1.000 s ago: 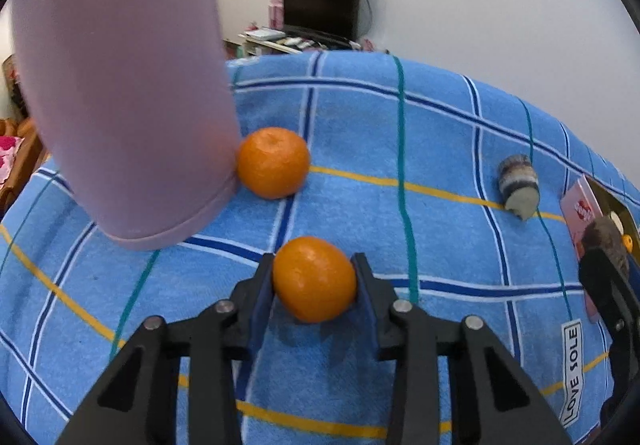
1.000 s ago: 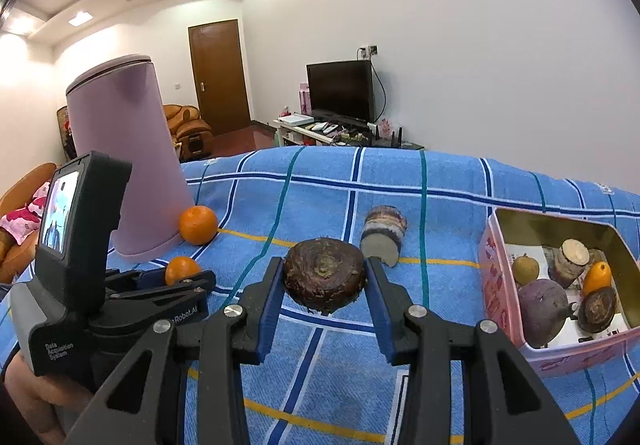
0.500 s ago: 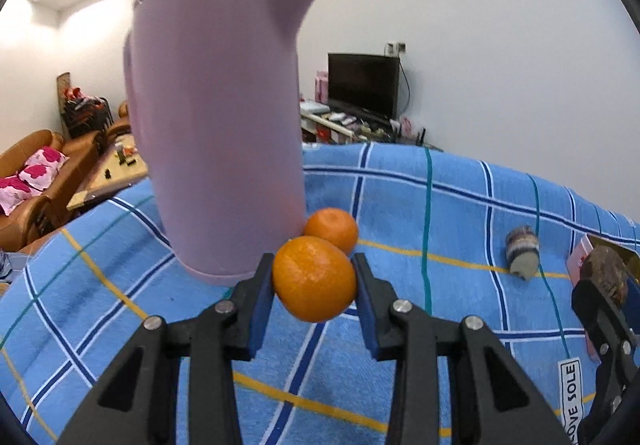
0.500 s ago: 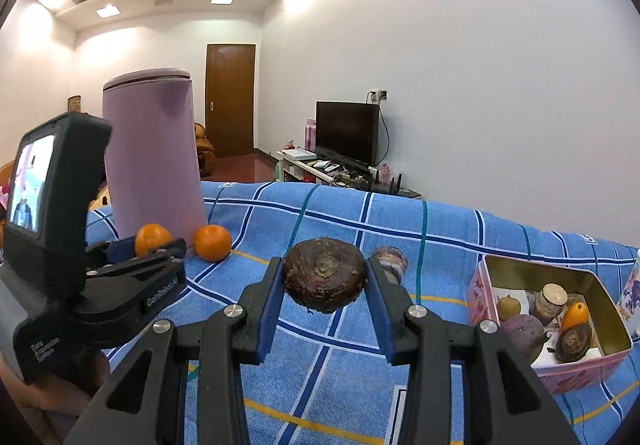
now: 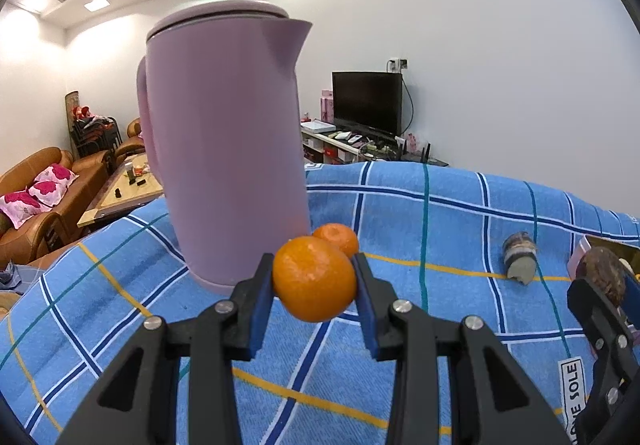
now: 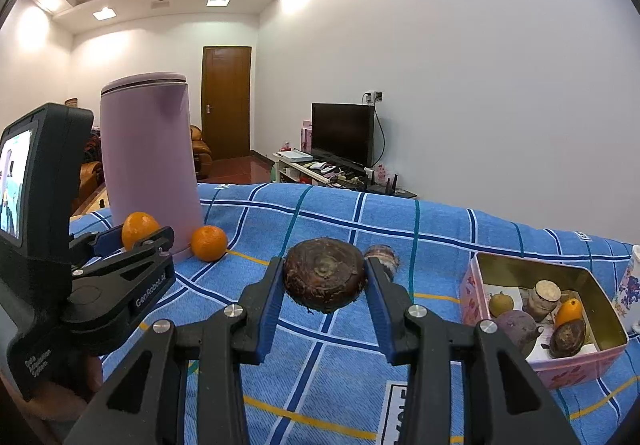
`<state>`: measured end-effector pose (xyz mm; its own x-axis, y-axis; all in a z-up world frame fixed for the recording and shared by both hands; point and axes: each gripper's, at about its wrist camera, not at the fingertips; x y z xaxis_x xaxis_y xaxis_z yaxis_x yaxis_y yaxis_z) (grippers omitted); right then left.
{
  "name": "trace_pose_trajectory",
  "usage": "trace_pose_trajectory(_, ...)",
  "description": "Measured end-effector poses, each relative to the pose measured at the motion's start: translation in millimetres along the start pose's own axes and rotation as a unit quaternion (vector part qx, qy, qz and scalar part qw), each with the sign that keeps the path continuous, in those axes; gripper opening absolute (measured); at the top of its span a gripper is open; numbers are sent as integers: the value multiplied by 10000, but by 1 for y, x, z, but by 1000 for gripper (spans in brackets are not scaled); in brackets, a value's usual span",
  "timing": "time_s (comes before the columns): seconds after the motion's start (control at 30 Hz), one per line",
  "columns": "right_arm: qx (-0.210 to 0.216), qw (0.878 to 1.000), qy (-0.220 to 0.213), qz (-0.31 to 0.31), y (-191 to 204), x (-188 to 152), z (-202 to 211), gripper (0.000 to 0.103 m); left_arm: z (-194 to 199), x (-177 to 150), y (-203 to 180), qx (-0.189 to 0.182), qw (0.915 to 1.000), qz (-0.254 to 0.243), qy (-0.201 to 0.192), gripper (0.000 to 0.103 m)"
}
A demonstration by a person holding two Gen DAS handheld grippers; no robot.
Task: Organize fruits
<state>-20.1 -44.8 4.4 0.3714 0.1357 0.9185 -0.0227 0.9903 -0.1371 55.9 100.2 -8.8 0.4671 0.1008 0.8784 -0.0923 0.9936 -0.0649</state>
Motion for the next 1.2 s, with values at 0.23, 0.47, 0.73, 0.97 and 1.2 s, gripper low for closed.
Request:
trace_pose_trajectory(0.23, -16, 10000, 6, -7, -2, 0, 2, 42, 9, -5, -5, 24, 10000, 7, -74, 40)
trace_pose_trajectory(0.47, -18, 10000, 5, -16, -3, -1, 5, 42, 19, -11, -8, 41, 9999, 36, -118, 40)
trace_pose_trajectory(0.73, 27, 10000, 52, -23, -5, -4, 8, 42, 26, -15, -14, 20, 9999, 34, -115, 40)
trace_pose_trajectory(0.97, 74, 9999, 98, -68, -8, -7, 13, 42, 31, -20, -18, 7, 10000, 51, -73, 40)
trace_pose_trajectory(1.2, 74, 9999, 102, -77, -11, -8, 15, 42, 32, -20, -18, 1, 10000, 52, -67, 40)
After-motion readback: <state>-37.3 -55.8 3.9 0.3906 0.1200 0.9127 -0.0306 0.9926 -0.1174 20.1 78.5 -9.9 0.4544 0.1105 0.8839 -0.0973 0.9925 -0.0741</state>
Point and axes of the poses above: each gripper's, at about its wrist camera, not at the fingertips, and z roughly against the way its jaws point, y to its left, x to its top, and after that the axes turned 5 degrees about z, right-handed
